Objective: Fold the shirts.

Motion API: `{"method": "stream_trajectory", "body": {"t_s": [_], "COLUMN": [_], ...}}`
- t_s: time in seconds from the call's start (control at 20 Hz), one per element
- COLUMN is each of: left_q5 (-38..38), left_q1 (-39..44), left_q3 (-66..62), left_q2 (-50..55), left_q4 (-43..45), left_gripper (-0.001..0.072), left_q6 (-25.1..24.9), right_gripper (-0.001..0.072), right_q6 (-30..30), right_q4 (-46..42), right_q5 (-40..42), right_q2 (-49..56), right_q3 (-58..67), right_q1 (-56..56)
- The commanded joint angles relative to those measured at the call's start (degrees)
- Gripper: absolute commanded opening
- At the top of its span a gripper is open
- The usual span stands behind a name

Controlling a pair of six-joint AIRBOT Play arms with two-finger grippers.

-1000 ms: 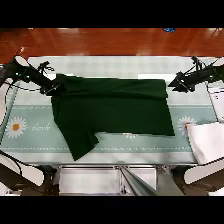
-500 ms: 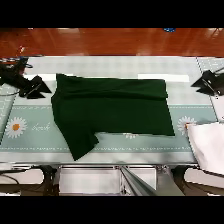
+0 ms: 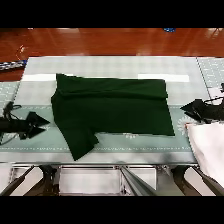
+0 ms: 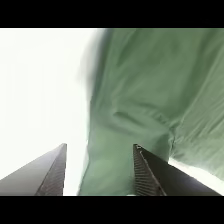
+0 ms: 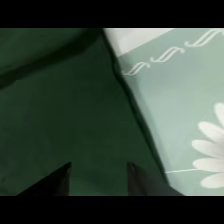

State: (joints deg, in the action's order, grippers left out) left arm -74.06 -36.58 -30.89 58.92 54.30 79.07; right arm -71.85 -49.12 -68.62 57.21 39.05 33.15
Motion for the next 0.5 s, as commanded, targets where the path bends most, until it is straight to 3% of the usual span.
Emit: {"method": "stream_trajectory", "body": {"t_s": [0.0, 0.45], "left_q5": [4.92, 18.58], "left_q1": [0.17, 17.99], "left_q3": [8.20, 11.52], "left_q2": [-1.75, 4.94], "left_q4": [-5.16, -9.38], "left_gripper": [0.0508, 0.0502], "left_q6": [-2.47, -3.63], "right_gripper": [0.0409, 0.0409], "right_q6": [1.44, 0.98], "right_q4": [3.56, 3.85], "right_q5": [0.09, -1.51], "right_q2": [-1.73, -1.73], "right_q3": [-2.82, -2.73], "right_q1": [0.20, 0.46]}}
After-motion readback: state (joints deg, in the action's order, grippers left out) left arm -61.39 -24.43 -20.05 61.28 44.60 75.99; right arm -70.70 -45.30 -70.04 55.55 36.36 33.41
